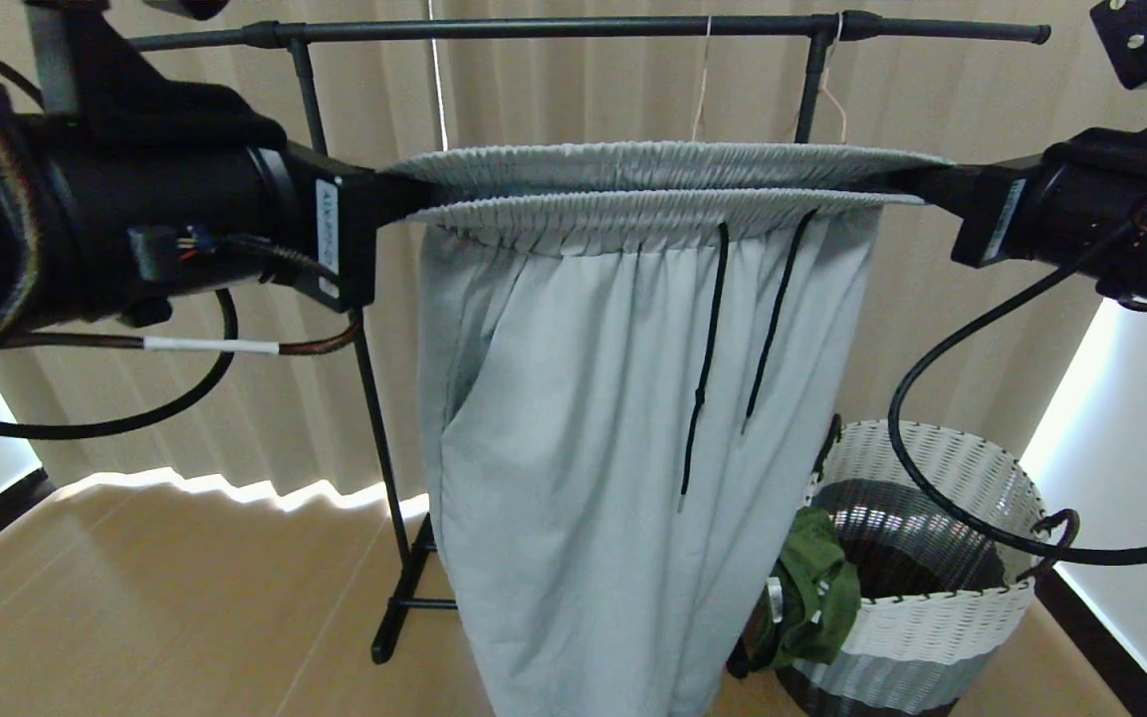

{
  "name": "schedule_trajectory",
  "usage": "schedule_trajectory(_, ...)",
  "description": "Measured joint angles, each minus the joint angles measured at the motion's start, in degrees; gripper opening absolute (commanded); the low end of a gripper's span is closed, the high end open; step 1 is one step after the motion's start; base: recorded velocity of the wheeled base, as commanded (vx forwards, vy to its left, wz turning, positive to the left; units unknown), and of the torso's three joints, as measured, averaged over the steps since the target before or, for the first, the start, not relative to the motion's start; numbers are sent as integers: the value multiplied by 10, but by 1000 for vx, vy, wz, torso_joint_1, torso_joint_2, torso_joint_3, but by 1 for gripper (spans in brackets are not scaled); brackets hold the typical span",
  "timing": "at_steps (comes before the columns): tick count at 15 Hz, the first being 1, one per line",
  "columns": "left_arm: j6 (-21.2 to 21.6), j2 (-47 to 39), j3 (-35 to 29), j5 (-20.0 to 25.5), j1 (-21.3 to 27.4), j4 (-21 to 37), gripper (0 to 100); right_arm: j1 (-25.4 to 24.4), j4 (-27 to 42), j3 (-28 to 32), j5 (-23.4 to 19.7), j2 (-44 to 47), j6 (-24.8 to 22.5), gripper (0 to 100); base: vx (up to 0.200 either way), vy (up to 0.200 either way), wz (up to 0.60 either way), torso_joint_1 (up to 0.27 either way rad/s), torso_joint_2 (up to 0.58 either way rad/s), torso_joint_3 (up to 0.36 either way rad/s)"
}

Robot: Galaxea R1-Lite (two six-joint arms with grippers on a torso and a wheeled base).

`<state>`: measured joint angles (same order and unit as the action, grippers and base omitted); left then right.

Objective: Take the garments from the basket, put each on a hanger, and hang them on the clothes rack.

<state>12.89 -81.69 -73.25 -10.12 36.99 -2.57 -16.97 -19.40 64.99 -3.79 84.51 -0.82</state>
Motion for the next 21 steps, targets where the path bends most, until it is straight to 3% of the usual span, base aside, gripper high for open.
schedule_trajectory(4,-1,-73,-58,-68,-2,-60,0,0,97,-43,5,-71,0,0,0,0,0,0,0,0)
schedule_trajectory(21,6,-81,-10,-69,2,-61,0,-2,97,-62,4,-99,1,0,0,0,0,0,0,0)
